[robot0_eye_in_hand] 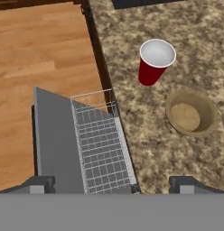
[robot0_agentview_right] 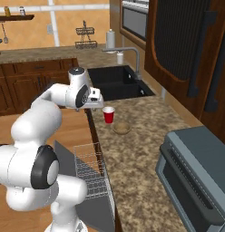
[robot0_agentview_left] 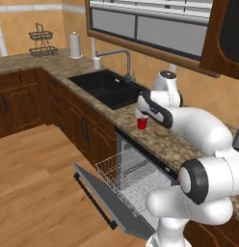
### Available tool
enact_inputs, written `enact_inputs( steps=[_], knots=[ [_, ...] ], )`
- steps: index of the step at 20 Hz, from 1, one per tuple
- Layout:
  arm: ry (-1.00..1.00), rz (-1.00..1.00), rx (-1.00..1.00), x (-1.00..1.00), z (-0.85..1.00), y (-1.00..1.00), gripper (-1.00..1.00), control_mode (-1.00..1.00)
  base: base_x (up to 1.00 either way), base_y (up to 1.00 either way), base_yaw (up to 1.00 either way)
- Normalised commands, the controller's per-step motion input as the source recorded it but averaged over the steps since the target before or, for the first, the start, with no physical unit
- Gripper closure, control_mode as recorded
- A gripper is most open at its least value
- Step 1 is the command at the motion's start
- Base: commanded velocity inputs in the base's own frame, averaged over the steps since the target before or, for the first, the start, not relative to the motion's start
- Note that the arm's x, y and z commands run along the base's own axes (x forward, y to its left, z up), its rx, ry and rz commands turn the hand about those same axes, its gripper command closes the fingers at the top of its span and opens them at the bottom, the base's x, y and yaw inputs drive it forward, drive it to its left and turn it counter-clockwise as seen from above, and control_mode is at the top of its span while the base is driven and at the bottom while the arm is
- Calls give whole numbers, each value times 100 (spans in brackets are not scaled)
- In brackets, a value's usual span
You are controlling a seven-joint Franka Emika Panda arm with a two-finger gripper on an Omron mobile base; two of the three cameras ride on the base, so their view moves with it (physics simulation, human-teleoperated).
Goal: Pick up the cup and bowl from the counter, place them in the dishwasher, and close the dishwasher door.
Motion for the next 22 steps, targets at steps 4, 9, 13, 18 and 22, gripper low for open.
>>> enact_inputs(
  steps=[4, 9, 13, 18, 22],
  knots=[
    [0, 2, -12, 62, -40, 20, -100, -100, 0, 0, 0],
    [0, 2, -2, 64, -22, -3, -100, -100, 0, 0, 0],
    [0, 0, 0, 58, -17, -14, -100, -100, 0, 0, 0],
    [0, 0, 0, 44, -18, -21, -100, -100, 0, 0, 0],
    [0, 0, 0, 54, -27, -15, -100, -100, 0, 0, 0]
  ],
)
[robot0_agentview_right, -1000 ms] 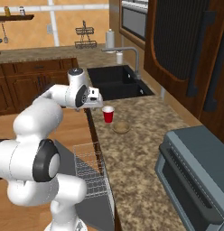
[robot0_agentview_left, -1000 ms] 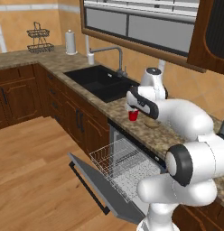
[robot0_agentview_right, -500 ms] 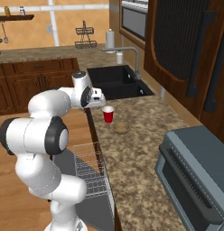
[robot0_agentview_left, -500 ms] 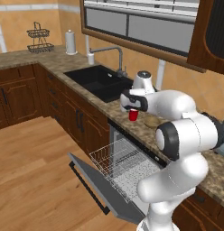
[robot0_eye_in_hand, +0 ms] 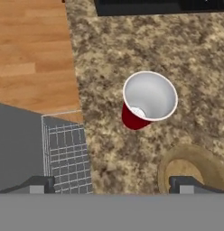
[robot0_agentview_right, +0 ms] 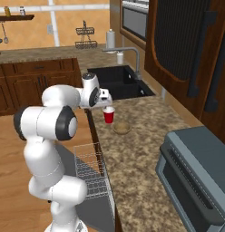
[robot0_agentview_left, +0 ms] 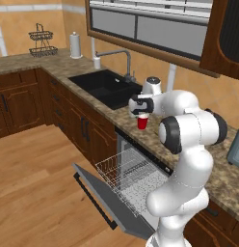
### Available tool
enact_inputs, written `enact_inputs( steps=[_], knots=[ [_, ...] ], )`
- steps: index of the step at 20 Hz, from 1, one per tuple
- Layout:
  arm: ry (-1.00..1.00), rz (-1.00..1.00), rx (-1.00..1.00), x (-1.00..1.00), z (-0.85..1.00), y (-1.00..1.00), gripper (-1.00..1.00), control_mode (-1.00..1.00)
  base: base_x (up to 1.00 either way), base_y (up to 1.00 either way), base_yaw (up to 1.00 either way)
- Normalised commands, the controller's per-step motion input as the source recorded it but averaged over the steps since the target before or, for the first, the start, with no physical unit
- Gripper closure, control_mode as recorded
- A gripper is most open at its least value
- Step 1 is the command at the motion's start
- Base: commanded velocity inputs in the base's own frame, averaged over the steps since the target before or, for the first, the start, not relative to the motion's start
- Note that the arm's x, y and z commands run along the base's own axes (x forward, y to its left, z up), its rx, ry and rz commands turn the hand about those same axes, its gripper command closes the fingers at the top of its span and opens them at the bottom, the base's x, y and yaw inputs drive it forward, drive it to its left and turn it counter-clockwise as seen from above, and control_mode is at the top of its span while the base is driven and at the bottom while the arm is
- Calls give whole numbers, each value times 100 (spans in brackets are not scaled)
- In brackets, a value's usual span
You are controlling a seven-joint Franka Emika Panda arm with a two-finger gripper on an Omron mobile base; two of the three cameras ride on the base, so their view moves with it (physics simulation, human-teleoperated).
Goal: Pick up the cup and bowl from the counter, place them in the dishwasher, and close the dishwasher door.
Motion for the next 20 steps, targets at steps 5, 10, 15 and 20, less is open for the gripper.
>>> enact_inputs(
  steps=[5, 10, 15, 20],
  knots=[
    [0, 0, 0, 56, -34, 0, -100, -100, 0, 0, 0],
    [0, 0, 0, 50, -27, 0, -100, -100, 0, 0, 0],
    [0, 0, 0, 49, -21, 0, -100, -100, 0, 0, 0],
    [0, 1, 0, 36, -22, -2, -100, -100, 0, 0, 0]
  ],
)
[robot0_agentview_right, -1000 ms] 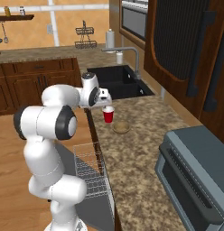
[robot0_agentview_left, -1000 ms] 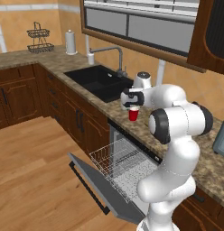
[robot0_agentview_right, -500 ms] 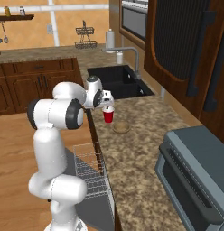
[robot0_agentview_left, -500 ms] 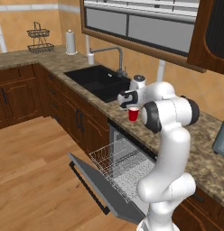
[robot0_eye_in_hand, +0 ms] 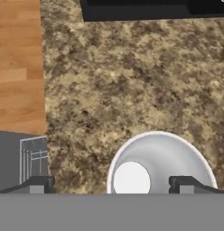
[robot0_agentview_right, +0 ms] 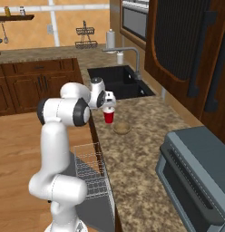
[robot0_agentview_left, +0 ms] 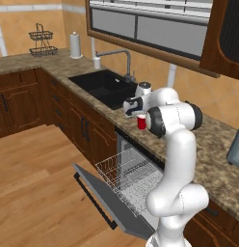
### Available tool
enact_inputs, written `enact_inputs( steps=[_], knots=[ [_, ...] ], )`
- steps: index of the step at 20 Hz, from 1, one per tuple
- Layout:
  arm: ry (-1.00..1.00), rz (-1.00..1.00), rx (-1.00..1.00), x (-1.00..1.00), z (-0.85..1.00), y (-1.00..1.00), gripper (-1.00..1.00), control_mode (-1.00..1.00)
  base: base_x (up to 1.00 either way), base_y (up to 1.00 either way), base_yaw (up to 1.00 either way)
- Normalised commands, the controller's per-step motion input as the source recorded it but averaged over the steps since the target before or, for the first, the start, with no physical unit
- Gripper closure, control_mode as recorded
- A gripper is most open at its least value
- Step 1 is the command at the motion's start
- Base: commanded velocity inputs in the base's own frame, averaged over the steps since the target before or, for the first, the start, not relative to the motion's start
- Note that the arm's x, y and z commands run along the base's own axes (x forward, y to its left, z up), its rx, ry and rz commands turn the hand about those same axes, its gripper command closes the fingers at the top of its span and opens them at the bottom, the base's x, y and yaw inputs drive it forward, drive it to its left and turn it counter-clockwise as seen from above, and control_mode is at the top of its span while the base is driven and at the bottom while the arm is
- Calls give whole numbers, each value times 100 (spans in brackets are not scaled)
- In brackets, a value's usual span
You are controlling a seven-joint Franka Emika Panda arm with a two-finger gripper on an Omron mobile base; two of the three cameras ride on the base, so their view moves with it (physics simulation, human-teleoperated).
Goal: Pick up the cup and bowl from the counter, place them in the dishwasher, and close the dishwasher door.
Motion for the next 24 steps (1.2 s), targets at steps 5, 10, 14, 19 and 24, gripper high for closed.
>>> enact_inputs(
  steps=[5, 10, 14, 19, 24],
  knots=[
    [0, 1, 0, 43, -27, -3, -100, -100, 0, 0, 0],
    [1, 2, 0, 30, -26, -14, -100, -100, 0, 0, 0],
    [21, 0, -4, -20, -46, 6, 100, -100, 0, 0, 0],
    [35, 0, -6, -24, -51, 1, 100, -100, 0, 0, 0],
    [10, 0, 0, -19, -10, 0, 100, -100, 0, 0, 0]
  ],
)
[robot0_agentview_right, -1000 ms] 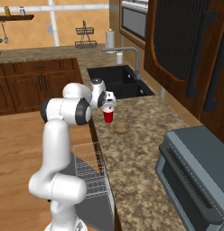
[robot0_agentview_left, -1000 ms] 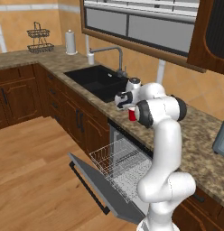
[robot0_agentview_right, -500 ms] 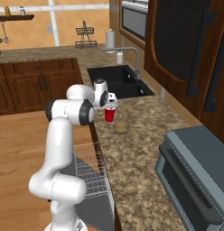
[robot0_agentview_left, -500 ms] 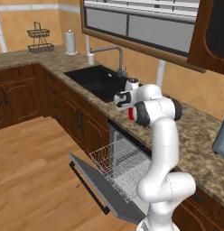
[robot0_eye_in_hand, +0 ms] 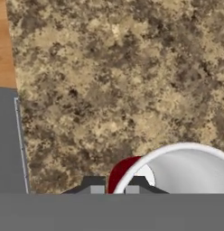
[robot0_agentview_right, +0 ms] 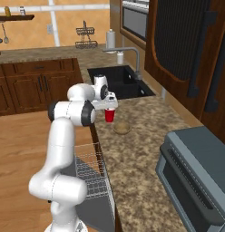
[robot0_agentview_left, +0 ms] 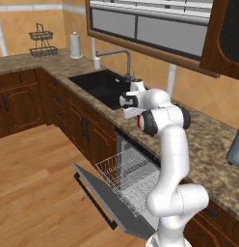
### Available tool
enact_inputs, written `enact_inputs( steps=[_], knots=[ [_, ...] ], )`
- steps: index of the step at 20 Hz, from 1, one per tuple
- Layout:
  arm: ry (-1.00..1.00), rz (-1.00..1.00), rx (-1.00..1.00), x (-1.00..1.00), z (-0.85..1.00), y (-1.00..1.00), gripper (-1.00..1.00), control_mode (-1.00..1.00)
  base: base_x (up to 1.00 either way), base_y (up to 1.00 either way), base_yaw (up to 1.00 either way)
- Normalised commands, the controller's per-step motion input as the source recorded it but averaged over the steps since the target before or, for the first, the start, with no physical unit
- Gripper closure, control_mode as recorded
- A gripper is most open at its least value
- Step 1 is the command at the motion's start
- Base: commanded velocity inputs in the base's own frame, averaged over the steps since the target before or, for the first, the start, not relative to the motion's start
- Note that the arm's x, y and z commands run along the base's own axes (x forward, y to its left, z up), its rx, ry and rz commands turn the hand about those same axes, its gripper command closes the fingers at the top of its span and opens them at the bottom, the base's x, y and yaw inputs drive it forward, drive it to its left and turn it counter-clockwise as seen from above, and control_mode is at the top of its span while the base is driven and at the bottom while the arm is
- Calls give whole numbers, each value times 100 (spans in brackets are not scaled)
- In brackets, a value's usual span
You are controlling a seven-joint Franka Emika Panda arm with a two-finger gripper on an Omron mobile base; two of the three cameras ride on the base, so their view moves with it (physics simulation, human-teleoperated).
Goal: Pick up the cup and bowl from the counter, place them in the dishwasher, and close the dishwasher door.
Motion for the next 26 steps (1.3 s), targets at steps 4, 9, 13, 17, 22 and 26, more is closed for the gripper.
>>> enact_inputs(
  steps=[4, 9, 13, 17, 22, 26],
  knots=[
    [0, 0, 0, -30, 0, 6, 100, -100, 0, 0, 0],
    [-18, 0, 3, -83, 1, 33, 100, -100, 0, 0, 0],
    [-23, 0, 3, -100, 0, 45, 100, -100, 0, 0, 0],
    [-27, 0, 7, -100, -1, 17, 100, -100, 0, 0, 0],
    [-15, -8, 2, -100, 26, 21, 100, -100, 0, 0, 0],
    [1, -16, 0, -74, 2, 54, 100, -100, 0, 0, 0]
  ],
)
